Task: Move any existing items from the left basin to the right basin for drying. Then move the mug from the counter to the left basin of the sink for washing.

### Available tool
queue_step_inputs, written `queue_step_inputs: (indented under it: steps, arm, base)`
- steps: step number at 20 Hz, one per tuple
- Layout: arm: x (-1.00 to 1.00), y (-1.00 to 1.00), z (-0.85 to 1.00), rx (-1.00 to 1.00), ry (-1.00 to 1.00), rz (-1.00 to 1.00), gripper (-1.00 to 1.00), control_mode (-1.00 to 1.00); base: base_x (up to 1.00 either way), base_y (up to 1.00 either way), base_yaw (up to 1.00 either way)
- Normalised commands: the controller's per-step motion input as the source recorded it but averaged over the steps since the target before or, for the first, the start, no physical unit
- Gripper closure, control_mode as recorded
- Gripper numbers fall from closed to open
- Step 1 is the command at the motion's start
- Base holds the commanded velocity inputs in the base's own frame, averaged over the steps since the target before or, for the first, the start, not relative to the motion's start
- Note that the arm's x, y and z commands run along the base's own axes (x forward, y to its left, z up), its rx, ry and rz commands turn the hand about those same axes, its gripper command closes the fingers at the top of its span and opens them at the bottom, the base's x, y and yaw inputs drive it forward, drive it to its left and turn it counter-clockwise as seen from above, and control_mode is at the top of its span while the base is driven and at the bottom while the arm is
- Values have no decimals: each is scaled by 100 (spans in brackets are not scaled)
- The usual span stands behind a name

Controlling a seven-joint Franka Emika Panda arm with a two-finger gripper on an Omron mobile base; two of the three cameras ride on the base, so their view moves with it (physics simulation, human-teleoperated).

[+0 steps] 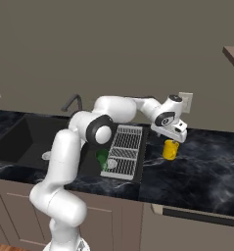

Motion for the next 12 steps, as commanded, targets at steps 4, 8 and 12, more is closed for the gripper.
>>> queue_step_inputs:
  steps: [4,8,12]
  arm:
    - [5,-10,0,0,1,0,-100,-100]
    - [-17,-2,14,0,-2,0,-100,-100]
    - [-41,-5,8,0,0,0,-100,-100]
  base:
    - [0,0,0]
    - [0,0,0]
    - [0,0,0]
